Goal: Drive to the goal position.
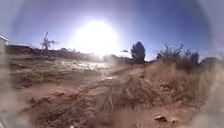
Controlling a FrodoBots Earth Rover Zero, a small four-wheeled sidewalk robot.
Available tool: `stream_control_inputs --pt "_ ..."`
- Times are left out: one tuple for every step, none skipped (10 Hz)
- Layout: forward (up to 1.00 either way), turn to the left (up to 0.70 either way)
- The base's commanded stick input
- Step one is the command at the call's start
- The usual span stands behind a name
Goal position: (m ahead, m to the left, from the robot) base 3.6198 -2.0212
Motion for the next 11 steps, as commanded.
stream_control_inputs --pt "0.50 -0.49" --pt "0.50 -0.19" --pt "0.50 0.00" --pt "0.50 -0.05" --pt "0.50 -0.11" --pt "0.50 -0.14" --pt "0.50 -0.02" --pt "0.50 0.00" --pt "0.50 0.00" --pt "0.50 0.00" --pt "0.50 0.00"
